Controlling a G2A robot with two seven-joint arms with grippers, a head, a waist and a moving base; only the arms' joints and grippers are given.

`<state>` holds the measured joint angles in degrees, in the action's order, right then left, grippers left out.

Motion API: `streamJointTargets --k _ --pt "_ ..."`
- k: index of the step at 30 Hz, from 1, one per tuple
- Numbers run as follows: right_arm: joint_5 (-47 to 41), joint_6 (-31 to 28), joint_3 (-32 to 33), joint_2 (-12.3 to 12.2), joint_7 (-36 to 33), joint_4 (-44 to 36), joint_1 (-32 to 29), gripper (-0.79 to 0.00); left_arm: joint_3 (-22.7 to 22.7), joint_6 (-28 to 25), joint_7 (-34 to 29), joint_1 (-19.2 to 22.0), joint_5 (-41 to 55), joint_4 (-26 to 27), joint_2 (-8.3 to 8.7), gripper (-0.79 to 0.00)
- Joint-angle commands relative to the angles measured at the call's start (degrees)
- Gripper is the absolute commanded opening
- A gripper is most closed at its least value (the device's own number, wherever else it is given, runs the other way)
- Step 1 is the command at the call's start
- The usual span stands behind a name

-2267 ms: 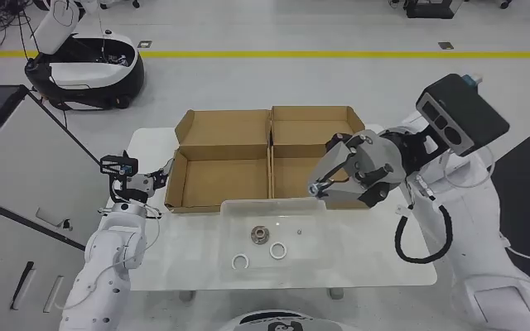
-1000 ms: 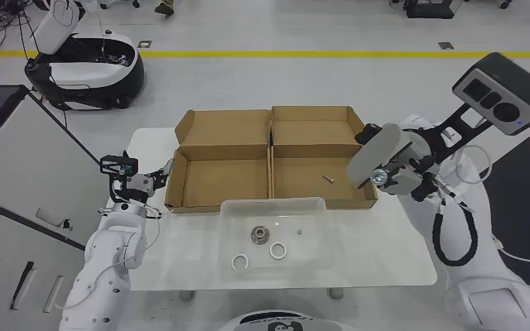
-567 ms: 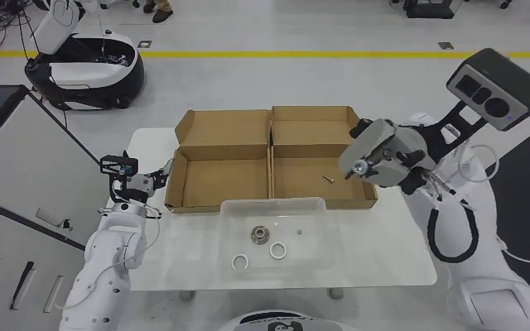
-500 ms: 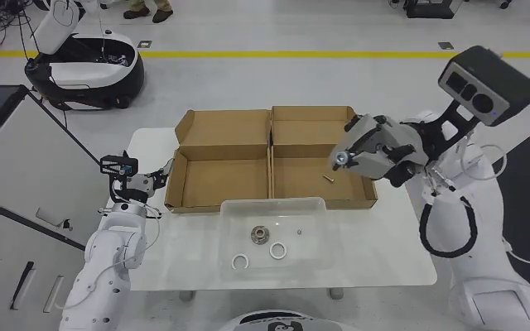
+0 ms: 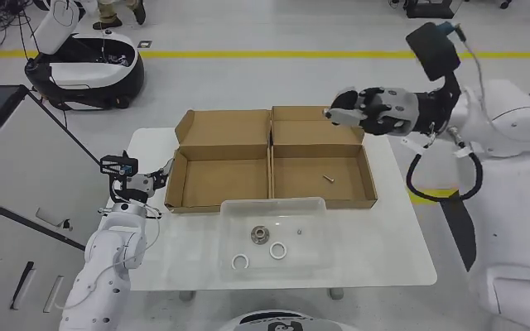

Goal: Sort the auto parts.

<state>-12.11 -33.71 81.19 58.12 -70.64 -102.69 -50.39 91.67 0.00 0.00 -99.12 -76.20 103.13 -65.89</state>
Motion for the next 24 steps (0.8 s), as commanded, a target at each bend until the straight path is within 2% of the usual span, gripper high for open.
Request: streamJointTargets --k 1,8,14,20,24 --pt "2.95 0.54 -2.83 0.03 -0.48 2.57 3.86 -0.785 0.0 0.0 0.0 0.0 0.0 0.0 0.0 0.0" --pt "15.15 4.14 -14.92 0.61 -4.08 13.68 16.93 -0.785 0.0 0.0 0.0 0.0 0.0 0.0 0.0 0.0" --pt "28.25 4.02 -28.25 1.29 -3.96 21.43 25.73 -0.785 0.0 0.0 0.0 0.0 0.0 0.0 0.0 0.0" --pt "39.39 2.14 -40.92 1.91 -2.08 27.33 31.81 -0.785 0.0 0.0 0.0 0.0 0.0 0.0 0.0 0.0" --pt "42.97 1.21 -47.56 2.64 -1.15 30.81 33.94 -0.785 0.0 0.0 0.0 0.0 0.0 0.0 0.0 0.0"
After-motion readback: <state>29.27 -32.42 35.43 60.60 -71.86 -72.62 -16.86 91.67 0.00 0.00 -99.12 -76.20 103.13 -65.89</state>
